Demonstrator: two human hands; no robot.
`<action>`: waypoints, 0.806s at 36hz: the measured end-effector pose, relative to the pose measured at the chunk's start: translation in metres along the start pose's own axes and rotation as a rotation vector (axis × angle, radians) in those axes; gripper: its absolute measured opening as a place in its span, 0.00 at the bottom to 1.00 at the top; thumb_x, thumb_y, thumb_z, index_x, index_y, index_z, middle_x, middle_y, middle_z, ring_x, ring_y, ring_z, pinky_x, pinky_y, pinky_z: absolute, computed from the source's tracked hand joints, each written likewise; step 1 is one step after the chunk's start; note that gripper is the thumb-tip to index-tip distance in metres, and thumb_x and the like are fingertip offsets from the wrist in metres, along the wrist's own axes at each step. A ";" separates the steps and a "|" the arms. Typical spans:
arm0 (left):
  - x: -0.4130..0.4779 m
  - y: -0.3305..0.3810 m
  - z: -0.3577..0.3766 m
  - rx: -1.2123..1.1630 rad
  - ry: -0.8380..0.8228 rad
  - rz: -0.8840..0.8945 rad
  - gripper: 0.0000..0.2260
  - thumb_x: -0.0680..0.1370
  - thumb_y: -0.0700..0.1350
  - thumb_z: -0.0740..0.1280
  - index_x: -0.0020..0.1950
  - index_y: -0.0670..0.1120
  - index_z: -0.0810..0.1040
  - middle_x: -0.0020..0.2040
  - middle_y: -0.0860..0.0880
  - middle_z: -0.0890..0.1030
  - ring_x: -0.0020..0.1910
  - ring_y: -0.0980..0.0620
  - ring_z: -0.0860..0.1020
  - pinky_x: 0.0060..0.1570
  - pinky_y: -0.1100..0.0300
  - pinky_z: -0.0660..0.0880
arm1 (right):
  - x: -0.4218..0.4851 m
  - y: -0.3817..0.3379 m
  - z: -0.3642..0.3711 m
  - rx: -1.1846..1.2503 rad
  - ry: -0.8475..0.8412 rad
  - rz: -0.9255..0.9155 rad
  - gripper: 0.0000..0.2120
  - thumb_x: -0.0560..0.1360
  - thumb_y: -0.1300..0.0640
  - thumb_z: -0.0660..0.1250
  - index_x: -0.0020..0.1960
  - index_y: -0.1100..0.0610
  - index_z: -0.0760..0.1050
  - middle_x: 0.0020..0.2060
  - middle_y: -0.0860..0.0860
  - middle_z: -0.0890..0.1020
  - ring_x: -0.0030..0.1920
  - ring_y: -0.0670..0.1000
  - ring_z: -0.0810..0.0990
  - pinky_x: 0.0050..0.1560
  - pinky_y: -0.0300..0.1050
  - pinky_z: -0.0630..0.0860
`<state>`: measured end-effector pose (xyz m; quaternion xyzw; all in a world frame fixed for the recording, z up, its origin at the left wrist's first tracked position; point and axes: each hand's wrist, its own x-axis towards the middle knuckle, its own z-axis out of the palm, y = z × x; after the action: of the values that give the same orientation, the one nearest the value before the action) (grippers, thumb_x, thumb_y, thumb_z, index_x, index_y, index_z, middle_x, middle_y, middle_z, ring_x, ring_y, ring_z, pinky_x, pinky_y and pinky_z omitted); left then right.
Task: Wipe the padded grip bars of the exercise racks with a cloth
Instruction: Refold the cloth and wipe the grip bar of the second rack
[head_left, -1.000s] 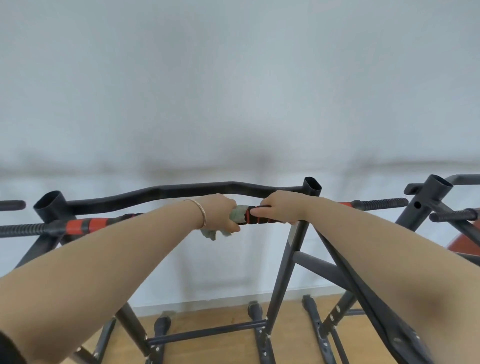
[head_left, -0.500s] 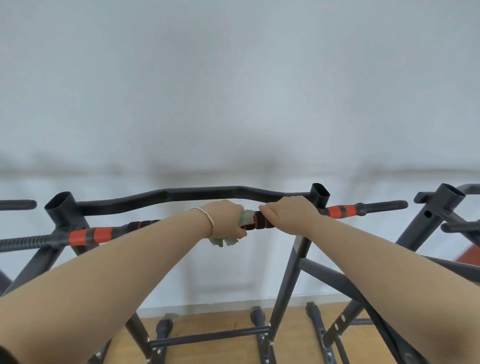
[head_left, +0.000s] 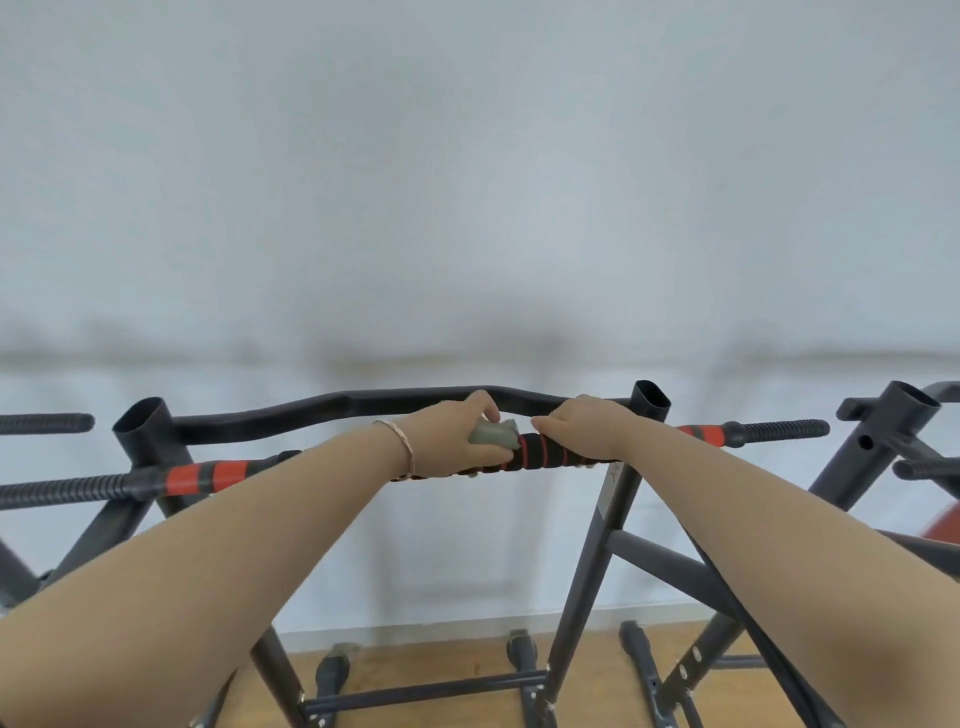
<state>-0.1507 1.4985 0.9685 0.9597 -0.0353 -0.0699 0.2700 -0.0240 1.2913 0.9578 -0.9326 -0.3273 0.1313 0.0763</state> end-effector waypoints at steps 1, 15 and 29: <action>-0.002 -0.002 -0.003 -0.006 0.030 0.021 0.15 0.73 0.67 0.64 0.51 0.60 0.70 0.37 0.59 0.82 0.33 0.62 0.79 0.31 0.66 0.71 | 0.000 0.001 0.002 -0.026 0.069 -0.020 0.24 0.78 0.37 0.50 0.34 0.53 0.67 0.28 0.49 0.76 0.29 0.50 0.75 0.37 0.47 0.73; 0.000 0.023 0.004 0.246 0.058 0.049 0.20 0.80 0.61 0.61 0.63 0.48 0.74 0.56 0.50 0.77 0.45 0.53 0.76 0.44 0.59 0.73 | -0.015 0.005 0.001 -0.072 0.183 0.059 0.23 0.81 0.43 0.48 0.36 0.55 0.69 0.32 0.51 0.74 0.37 0.54 0.75 0.37 0.48 0.70; 0.017 0.045 0.020 0.517 0.242 0.085 0.21 0.73 0.59 0.65 0.62 0.49 0.76 0.55 0.50 0.78 0.55 0.46 0.77 0.53 0.52 0.75 | -0.025 0.015 0.000 0.008 0.287 -0.035 0.19 0.82 0.51 0.50 0.40 0.61 0.70 0.33 0.55 0.76 0.39 0.56 0.76 0.42 0.54 0.73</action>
<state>-0.1381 1.4478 0.9734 0.9957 -0.0596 0.0677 0.0215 -0.0338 1.2645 0.9589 -0.9356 -0.3289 -0.0032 0.1284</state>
